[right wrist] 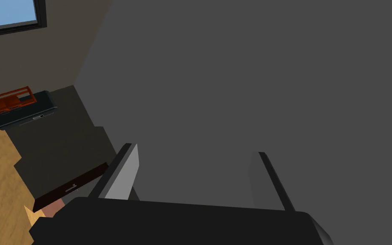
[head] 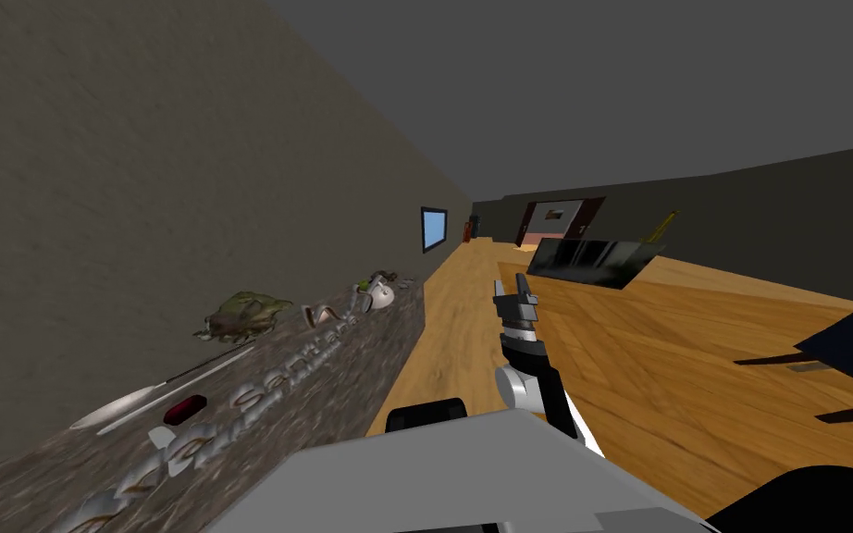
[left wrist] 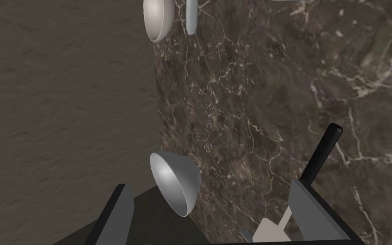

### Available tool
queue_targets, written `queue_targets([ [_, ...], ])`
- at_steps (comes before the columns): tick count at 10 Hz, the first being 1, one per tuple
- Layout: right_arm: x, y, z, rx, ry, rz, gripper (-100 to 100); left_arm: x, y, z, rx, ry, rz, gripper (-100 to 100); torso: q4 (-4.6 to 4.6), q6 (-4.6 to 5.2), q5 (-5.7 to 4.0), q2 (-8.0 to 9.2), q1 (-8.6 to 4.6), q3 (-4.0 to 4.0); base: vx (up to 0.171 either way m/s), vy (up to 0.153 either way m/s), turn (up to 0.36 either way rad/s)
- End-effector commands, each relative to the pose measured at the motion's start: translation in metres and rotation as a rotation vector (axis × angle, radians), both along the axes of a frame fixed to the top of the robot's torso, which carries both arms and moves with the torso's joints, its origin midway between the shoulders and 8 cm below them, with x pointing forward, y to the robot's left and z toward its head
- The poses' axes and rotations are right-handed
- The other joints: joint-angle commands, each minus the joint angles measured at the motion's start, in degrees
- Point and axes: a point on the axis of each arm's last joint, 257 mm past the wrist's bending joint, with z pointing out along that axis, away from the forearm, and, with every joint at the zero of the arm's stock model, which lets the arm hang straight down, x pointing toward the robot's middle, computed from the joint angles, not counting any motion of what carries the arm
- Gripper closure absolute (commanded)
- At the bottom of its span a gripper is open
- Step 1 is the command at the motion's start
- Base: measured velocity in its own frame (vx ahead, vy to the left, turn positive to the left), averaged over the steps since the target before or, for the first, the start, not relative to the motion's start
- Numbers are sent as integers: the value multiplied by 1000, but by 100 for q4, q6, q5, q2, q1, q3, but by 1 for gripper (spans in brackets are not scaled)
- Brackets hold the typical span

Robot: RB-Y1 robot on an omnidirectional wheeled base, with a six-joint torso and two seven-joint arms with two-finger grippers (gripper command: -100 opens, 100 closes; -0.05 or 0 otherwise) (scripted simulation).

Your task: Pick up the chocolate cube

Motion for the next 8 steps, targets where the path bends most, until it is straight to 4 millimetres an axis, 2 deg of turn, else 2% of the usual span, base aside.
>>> queue_targets([
  [1,0,0,0,0,0,0,0,-28,7,-6,-49,4,80,-100,0,0,0,0,0,0,107,1,-175],
  [2,0,0,0,0,0,0,0,-36,7,-15,-72,15,98,-100,-1,6,-2,-6,0,-3,99,5,-133],
  [3,0,0,0,0,0,0,0,-62,9,-25,-119,20,170,-100,-1,1,0,-3,0,-2,106,-7,-190],
  [4,0,0,0,0,0,0,0,-64,8,-27,-126,24,174,-100,-1,4,-2,-5,-4,-3,84,0,-109],
  [5,0,0,0,0,0,0,0,-86,8,-33,-169,26,238,-100,0,2,0,0,-4,0,110,17,-179],
  [6,0,0,0,0,0,0,0,-90,7,-38,-179,31,247,-100,-1,4,-1,-6,2,-3,91,22,-89],
  [7,0,0,0,0,0,0,0,-110,5,-43,-217,32,306,-100,-1,1,0,-1,3,-1,105,27,-166],
  [8,0,0,0,0,0,0,0,-115,4,-48,-228,36,316,-100,-1,5,1,-6,5,-3,101,19,-106],
])
